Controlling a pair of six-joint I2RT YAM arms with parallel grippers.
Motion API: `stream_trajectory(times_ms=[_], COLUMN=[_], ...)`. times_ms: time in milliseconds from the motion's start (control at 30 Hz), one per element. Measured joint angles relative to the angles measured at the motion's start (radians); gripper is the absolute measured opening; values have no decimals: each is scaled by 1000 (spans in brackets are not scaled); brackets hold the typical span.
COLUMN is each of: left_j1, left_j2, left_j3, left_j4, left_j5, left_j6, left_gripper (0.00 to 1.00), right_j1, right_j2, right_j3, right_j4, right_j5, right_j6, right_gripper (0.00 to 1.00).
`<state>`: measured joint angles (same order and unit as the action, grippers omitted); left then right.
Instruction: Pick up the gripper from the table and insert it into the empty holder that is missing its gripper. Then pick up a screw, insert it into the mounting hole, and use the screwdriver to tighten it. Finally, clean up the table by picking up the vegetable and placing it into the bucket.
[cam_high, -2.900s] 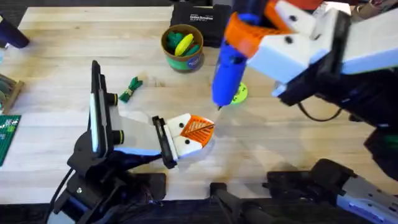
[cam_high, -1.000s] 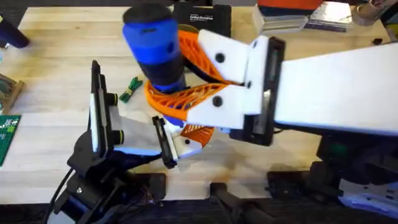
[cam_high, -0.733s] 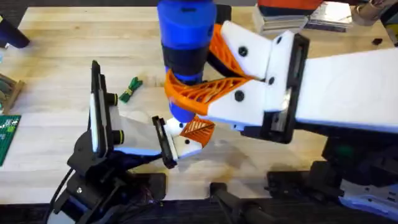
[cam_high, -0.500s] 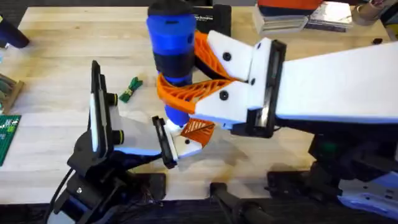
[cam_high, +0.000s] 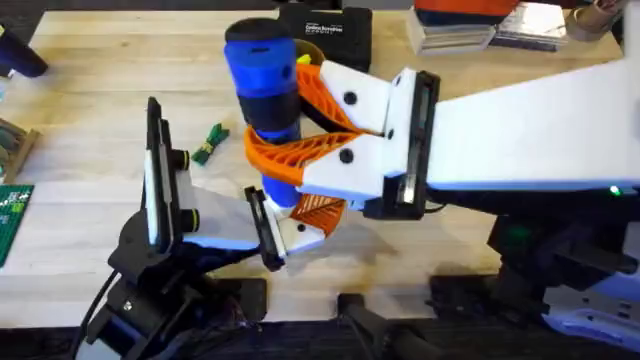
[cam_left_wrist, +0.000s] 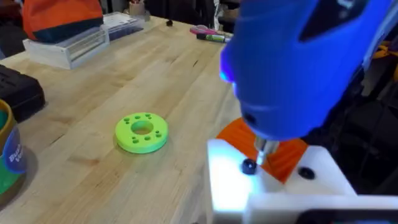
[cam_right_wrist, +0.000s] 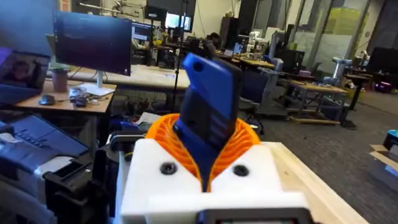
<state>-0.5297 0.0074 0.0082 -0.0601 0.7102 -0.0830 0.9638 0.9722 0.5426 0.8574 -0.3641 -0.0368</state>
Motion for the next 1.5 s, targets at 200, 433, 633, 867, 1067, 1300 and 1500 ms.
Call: stream_trajectory(times_ms=[200, 433, 633, 867, 1067, 1300, 1500], left_j1=[0, 0, 0, 0, 0, 0, 0], left_j2=[0, 0, 0, 0, 0, 0, 0], left_j3=[0, 0, 0, 0, 0, 0, 0], left_j4=[0, 0, 0, 0, 0, 0, 0], left_j5=[0, 0, 0, 0, 0, 0, 0], left_j6=[0, 0, 0, 0, 0, 0, 0], left_gripper=[6, 6, 6, 6, 6, 6, 6], right_j1=[0, 0, 0, 0, 0, 0, 0], right_j2=[8, 10, 10, 10, 10, 7, 7], right_j3=[0, 0, 0, 0, 0, 0, 0], right_j4=[1, 0, 0, 0, -8, -40, -43], right_j5=[0, 0, 0, 0, 0, -1, 0], right_j6=[-5, -13, -15, -31, -42, -43, -43], right_gripper=[30, 30, 30, 30, 30, 30, 30])
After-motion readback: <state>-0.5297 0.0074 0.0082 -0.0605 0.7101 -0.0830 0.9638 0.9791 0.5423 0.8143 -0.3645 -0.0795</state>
